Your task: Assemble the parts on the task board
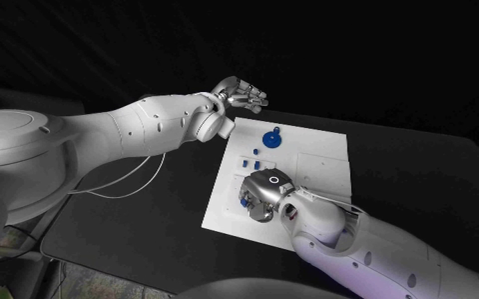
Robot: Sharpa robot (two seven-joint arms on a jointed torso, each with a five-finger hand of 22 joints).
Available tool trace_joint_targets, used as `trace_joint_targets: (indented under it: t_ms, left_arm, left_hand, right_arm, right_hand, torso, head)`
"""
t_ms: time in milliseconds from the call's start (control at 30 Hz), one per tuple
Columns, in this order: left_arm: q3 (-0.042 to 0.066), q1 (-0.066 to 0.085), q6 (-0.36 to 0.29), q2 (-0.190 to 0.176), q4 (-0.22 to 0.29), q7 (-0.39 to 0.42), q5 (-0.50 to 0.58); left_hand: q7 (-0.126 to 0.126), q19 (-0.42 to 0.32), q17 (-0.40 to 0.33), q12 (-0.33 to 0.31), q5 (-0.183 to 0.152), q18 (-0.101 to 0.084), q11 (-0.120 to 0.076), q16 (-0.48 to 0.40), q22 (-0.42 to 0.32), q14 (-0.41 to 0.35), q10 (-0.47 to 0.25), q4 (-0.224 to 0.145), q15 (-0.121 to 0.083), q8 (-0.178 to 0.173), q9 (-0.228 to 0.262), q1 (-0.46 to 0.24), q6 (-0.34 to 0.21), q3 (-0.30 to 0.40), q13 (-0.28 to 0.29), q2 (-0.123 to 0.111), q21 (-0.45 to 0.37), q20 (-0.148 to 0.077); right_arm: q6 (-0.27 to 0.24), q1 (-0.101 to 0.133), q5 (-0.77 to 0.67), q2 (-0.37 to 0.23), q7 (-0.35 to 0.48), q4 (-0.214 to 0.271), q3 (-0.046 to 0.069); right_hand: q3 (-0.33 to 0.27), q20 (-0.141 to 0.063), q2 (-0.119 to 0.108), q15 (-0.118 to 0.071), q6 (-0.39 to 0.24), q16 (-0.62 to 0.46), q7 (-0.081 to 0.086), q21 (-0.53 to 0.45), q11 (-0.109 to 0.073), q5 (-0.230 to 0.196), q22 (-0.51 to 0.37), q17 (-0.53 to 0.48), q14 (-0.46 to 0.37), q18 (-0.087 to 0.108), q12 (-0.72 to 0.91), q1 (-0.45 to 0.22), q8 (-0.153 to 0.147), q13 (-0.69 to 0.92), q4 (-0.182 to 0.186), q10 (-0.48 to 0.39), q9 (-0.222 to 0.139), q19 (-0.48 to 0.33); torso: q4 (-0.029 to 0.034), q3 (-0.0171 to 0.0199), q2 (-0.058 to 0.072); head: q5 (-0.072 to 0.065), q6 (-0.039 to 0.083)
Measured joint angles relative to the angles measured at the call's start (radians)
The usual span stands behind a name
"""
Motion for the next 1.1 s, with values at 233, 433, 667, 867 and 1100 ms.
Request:
trace_joint_targets:
  t_ms: [233,433,667,867,1100]
  left_arm:
    - [0.0,0.0,0.002,-0.001,0.0,-0.001,0.0]
    - [0.0,0.0,0.002,-0.003,0.0,-0.002,0.0]
    - [0.0,0.0,0.003,-0.005,0.0,-0.003,0.0]
    - [-0.001,0.0,0.003,-0.007,-0.001,-0.004,0.0]
    - [-0.001,-0.002,0.004,-0.014,-0.002,-0.004,0.0]
  left_hand:
    - [0.0,0.0,0.0,0.0,0.0,0.0,0.0,0.0,0.0,0.0,0.0,0.0,0.0,0.0,0.0,0.0,0.0,0.0,0.0,0.0,0.0,0.0]
    - [0.0,0.0,0.0,0.0,0.0,0.0,0.0,0.0,0.0,0.0,0.0,0.0,0.0,0.0,0.0,0.0,0.0,0.0,0.0,0.0,0.0,0.0]
    - [0.0,0.0,0.0,0.0,0.0,0.0,0.0,0.0,0.0,0.0,0.0,0.0,0.0,0.0,0.0,0.0,0.0,0.0,0.0,0.0,0.0,0.0]
    - [0.0,0.0,0.0,0.0,0.0,0.0,0.0,0.0,0.0,0.0,0.0,0.0,0.0,0.0,0.0,0.0,0.0,0.0,0.0,0.0,0.0,0.0]
    - [0.0,0.0,0.0,0.0,0.0,0.0,0.0,0.0,-0.001,0.0,0.0,0.0,0.0,0.0,0.0,0.0,0.0,0.0,0.0,0.0,0.0,0.0]
  right_arm:
    - [-0.01,-0.005,0.007,-0.01,-0.001,-0.004,-0.006]
    - [-0.026,-0.01,0.018,-0.023,-0.002,0.001,-0.007]
    - [-0.061,-0.015,0.03,-0.05,-0.002,0.03,-0.007]
    - [-0.108,-0.016,0.04,-0.09,-0.002,0.072,0.009]
    - [-0.168,-0.017,0.1,-0.164,0.0,0.121,0.089]
  right_hand:
    - [-0.092,0.021,-0.055,0.025,-0.107,0.0,0.015,-0.03,0.033,0.057,-0.009,-0.006,-0.002,0.014,0.0,-0.01,0.005,-0.004,-0.002,-0.113,-0.004,0.0]
    - [-0.258,0.043,-0.076,0.043,-0.186,0.0,0.004,-0.09,0.065,0.081,-0.05,-0.027,-0.021,0.044,0.0,0.035,0.005,-0.004,-0.003,-0.254,-0.005,0.0]
    - [-0.329,0.05,-0.089,0.047,-0.219,0.0,-0.006,-0.101,0.076,0.091,-0.07,-0.05,-0.025,0.059,0.004,0.079,0.005,-0.004,0.024,-0.298,-0.005,0.0]
    - [-0.376,0.05,-0.102,0.055,-0.242,-0.001,0.007,-0.095,0.076,0.102,-0.092,-0.062,-0.02,0.059,0.011,0.073,0.005,-0.005,0.075,-0.298,-0.005,0.0]
    - [-0.366,0.048,-0.077,0.035,-0.205,-0.001,0.03,-0.059,0.045,0.109,-0.116,-0.065,0.009,0.059,0.03,0.035,0.005,-0.006,0.135,-0.181,-0.005,0.002]
  torso:
    - [-0.001,0.0006,0.0]
    - [-0.0015,0.0016,0.0]
    - [-0.0016,0.0019,0.0]
    - [-0.0024,0.0031,0.0]
    - [-0.0039,0.0059,-0.002]
  head:
    - [0.002,-0.001]
    - [0.002,-0.001]
    - [-0.002,0.002]
    - [-0.007,0.009]
    - [-0.024,0.025]
